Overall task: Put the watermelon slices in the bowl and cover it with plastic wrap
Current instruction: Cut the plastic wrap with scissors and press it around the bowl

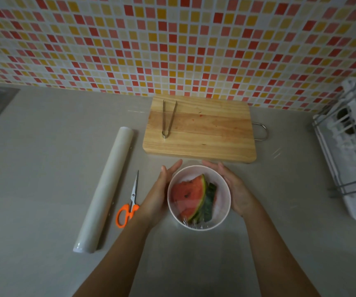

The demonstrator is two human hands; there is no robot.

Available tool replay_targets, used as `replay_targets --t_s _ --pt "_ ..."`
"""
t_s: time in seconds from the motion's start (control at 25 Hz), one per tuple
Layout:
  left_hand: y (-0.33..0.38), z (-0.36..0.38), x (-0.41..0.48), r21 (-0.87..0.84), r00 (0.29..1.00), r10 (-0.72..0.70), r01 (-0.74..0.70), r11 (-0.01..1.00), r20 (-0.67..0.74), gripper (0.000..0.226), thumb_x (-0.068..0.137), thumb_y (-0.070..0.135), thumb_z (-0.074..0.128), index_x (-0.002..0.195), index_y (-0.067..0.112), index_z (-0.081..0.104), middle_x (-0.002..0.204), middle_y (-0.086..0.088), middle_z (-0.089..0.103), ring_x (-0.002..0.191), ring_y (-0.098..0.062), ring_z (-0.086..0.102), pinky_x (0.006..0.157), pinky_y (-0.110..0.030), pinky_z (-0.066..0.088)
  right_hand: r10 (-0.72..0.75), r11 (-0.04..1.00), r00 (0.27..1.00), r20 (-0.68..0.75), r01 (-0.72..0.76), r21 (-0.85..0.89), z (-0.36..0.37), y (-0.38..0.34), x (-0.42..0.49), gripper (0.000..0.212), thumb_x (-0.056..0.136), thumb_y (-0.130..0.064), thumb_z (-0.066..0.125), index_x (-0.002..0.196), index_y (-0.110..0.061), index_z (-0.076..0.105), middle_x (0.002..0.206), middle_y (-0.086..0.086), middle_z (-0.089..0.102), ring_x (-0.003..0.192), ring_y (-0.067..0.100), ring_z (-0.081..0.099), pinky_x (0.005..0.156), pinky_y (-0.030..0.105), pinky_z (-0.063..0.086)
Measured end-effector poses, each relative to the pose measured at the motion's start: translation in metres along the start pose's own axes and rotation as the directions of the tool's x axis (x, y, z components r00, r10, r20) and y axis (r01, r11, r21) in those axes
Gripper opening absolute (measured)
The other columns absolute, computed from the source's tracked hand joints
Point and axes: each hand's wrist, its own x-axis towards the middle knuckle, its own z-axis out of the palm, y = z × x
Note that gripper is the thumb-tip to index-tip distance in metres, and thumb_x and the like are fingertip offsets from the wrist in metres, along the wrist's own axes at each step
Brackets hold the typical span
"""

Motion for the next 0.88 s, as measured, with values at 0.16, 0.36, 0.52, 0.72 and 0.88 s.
replay_targets --t_s 0.16,0.36,0.52,0.72,0.88 --pt "0.011 -0.001 0.010 0.150 0.998 -0.053 0.048 0.988 0.030 0.058 0.086 0.061 0.030 0.120 0.027 0.062 0.118 0.005 0.071 0.114 -0.012 0.063 0.084 -0.023 0.055 -0.002 1.000 1.000 0.004 0.002 -0.017 -0.002 0.003 0.003 0.047 0.080 -0.048 0.048 0.112 -0.021 0.066 0.105 0.004 0.072 0.101 0.021 0.065 0.093 0.038 0.047" --pt "0.015 -0.001 0.021 0.142 0.996 -0.090 0.090 0.986 -0.008 0.058 0.093 0.057 0.029 0.119 0.018 0.064 0.113 -0.003 0.072 0.109 -0.018 0.065 0.093 -0.034 0.051 -0.032 0.998 0.999 -0.011 0.031 -0.057 -0.001 0.008 0.007 0.047 0.077 -0.056 0.056 0.107 -0.023 0.071 0.106 0.001 0.072 0.103 0.019 0.065 0.093 0.037 0.047" --pt "0.009 0.006 0.021 0.189 0.995 -0.002 0.021 0.982 -0.099 0.048 0.095 0.052 0.034 0.115 0.023 0.066 0.114 0.001 0.073 0.105 -0.013 0.067 0.089 -0.029 0.051 -0.102 0.991 0.991 -0.086 0.093 -0.100 0.001 0.017 0.014 0.074 0.056 -0.074 0.065 0.111 -0.024 0.067 0.114 0.000 0.069 0.111 0.019 0.062 0.101 0.038 0.043" --pt "0.004 0.007 0.018 0.354 0.988 0.036 0.019 0.935 -0.150 0.055 0.088 0.069 0.027 0.114 0.038 0.065 0.121 -0.001 0.069 0.114 -0.018 0.063 0.104 -0.042 0.046 -0.107 0.989 0.981 -0.161 0.088 -0.121 0.004 0.022 0.022 0.085 0.060 -0.090 0.041 0.110 -0.027 0.068 0.109 0.008 0.071 0.109 0.025 0.064 0.102 0.047 0.042" --pt "0.010 0.005 0.018 0.518 0.991 0.046 0.024 0.855 -0.122 0.071 0.074 0.082 0.017 0.112 0.045 0.065 0.124 -0.001 0.067 0.118 -0.018 0.059 0.108 -0.045 0.041 -0.108 0.962 0.960 -0.258 0.036 -0.269 0.006 0.021 0.021 0.097 0.061 -0.095 0.015 0.105 -0.027 0.070 0.102 0.007 0.074 0.103 0.023 0.067 0.102 0.049 0.044"
